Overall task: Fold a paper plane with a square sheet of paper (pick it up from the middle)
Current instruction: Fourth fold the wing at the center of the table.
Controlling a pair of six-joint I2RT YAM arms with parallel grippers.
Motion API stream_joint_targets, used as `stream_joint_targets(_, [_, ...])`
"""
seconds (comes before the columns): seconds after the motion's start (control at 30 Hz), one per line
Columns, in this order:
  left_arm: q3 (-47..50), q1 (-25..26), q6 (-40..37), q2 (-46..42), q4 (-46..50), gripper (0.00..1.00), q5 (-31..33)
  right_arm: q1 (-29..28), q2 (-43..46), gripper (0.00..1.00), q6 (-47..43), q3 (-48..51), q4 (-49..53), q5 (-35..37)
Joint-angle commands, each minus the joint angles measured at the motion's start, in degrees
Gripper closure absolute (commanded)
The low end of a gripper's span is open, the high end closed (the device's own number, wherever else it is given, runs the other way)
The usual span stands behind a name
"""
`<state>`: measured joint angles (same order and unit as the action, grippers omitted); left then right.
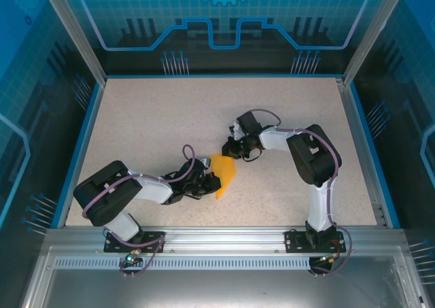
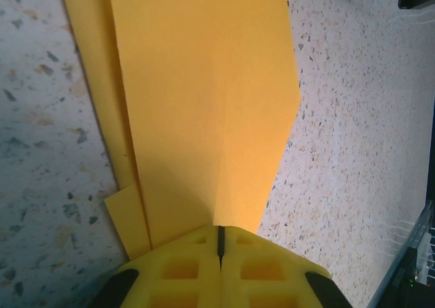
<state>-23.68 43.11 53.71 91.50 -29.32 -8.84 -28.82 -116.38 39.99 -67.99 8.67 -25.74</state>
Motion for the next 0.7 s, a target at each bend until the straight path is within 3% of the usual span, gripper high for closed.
stream_joint_targets(0.0, [5.0, -0.1, -3.0, 3.4, 17.1, 1.0, 0.2, 1.9, -1.6, 0.91, -1.0, -1.2, 1.2, 7.1])
stream_joint_targets(0.67, [5.1, -0.1, -7.7, 3.1, 20.2, 1.0, -3.5, 2.7, 6.6, 0.9, -2.9, 2.9, 2.4, 6.9])
